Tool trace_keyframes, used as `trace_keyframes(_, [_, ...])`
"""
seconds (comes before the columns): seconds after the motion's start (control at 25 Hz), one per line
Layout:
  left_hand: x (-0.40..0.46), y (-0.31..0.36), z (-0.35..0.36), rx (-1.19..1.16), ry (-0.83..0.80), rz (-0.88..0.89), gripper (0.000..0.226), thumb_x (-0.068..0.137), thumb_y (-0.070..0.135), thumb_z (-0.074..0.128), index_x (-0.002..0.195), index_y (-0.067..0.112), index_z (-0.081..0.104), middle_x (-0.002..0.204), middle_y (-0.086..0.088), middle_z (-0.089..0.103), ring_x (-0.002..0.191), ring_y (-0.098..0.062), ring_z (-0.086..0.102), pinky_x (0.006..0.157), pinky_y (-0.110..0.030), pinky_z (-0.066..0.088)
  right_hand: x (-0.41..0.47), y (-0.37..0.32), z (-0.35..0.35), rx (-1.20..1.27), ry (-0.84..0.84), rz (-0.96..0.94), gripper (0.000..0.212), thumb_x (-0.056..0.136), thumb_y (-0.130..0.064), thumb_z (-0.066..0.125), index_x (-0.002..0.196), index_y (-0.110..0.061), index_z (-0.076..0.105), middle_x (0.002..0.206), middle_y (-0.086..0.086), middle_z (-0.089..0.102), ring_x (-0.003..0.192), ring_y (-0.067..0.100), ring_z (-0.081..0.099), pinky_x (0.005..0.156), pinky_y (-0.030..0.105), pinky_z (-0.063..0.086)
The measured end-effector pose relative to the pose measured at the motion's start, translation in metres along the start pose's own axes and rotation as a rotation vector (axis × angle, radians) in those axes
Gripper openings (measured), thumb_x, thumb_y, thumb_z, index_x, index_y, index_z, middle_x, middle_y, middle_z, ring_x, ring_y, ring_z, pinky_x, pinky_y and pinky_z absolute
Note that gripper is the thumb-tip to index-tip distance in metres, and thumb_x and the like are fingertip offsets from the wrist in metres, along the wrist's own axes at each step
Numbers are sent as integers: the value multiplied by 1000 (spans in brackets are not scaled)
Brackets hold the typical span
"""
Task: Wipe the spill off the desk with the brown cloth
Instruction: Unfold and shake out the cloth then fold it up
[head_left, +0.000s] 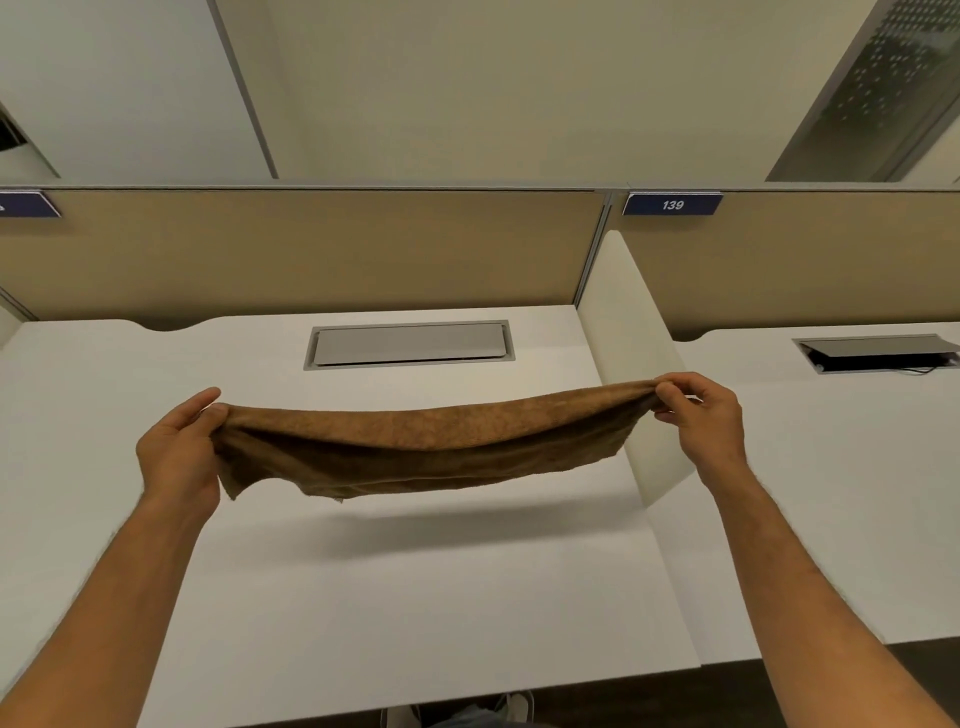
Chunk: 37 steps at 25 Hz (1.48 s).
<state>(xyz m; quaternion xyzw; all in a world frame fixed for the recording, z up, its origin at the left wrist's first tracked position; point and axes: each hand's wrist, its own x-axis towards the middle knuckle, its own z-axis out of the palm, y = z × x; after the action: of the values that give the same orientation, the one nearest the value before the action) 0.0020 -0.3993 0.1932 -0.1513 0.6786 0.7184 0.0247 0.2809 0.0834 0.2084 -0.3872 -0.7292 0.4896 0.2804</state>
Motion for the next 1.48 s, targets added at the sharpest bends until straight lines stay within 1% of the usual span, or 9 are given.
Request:
trace_keyframes(0.08, [-2, 1, 0, 83, -29, 54, 28, 99, 9, 67, 125, 16, 75, 129, -5, 70, 117, -20, 64, 101, -30, 52, 1, 1, -1, -25, 1, 9, 15, 99, -22, 61, 106, -13, 70, 101, 8, 70, 93, 25, 70, 84, 39, 61])
trace_keyframes(0.2, [-1, 4, -7, 463, -116, 281, 24, 103, 13, 62, 122, 14, 76, 121, -4, 71, 114, -20, 62, 100, -32, 48, 9, 0, -12, -18, -9, 57, 14, 100, -26, 57, 98, -18, 68, 98, 5, 69, 96, 25, 66, 84, 39, 57])
trace_keyframes(0.48, [9, 14, -9, 1014, -568, 408, 23, 105, 9, 57, 105, 19, 78, 106, -6, 72, 103, -26, 64, 90, -35, 45, 33, -30, -26, 270, 73, 234, 19, 97, -17, 57, 80, -20, 64, 82, 6, 64, 73, 22, 59, 55, 27, 51])
trace_keyframes(0.6, [0, 7, -7, 963, -666, 376, 21, 102, 10, 62, 101, 25, 78, 101, 3, 74, 99, -18, 67, 85, -29, 47, 38, -35, -37, 336, 97, 216, 22, 96, -14, 57, 76, -21, 63, 75, 3, 61, 63, 15, 56, 47, 20, 48])
trace_keyframes(0.72, [-4, -5, -9, 775, -598, 239, 18, 99, 13, 69, 97, 25, 82, 94, 6, 80, 99, -15, 70, 87, -30, 50, 39, -31, -49, 197, 1, 106, 21, 98, -19, 56, 81, -26, 66, 76, 0, 65, 66, 14, 60, 58, 29, 52])
trace_keyframes(0.96, [-5, -15, -9, 508, -486, 14, 17, 99, 7, 67, 102, 19, 80, 107, -12, 78, 111, -36, 69, 90, -42, 55, 29, -34, -44, 2, -80, -78, 22, 98, -14, 59, 84, -28, 69, 76, 11, 67, 58, 19, 64, 51, 30, 57])
trace_keyframes(1.12, [-19, -5, 5, 487, -455, 104, 21, 102, 6, 63, 98, 19, 79, 106, -8, 75, 107, -32, 67, 90, -41, 54, 20, -39, -26, -85, -130, -138, 15, 98, -19, 60, 89, -26, 70, 85, 0, 72, 80, 19, 69, 68, 32, 59])
trace_keyframes(1.32, [-84, 10, 69, 482, -469, 284, 30, 99, 0, 57, 91, 24, 73, 73, -10, 70, 62, -16, 65, 52, -15, 50, -13, -60, 32, -7, -270, -134, 14, 97, -19, 62, 89, -26, 72, 84, -3, 72, 82, 18, 71, 72, 31, 64])
trace_keyframes(1.48, [-142, 9, 127, 517, -671, 342, 20, 92, 14, 75, 103, 30, 75, 82, 7, 66, 67, -16, 67, 65, -23, 54, -42, -85, 82, 97, -393, -85, 8, 94, -16, 67, 91, -20, 73, 87, 5, 73, 82, 25, 73, 72, 36, 65])
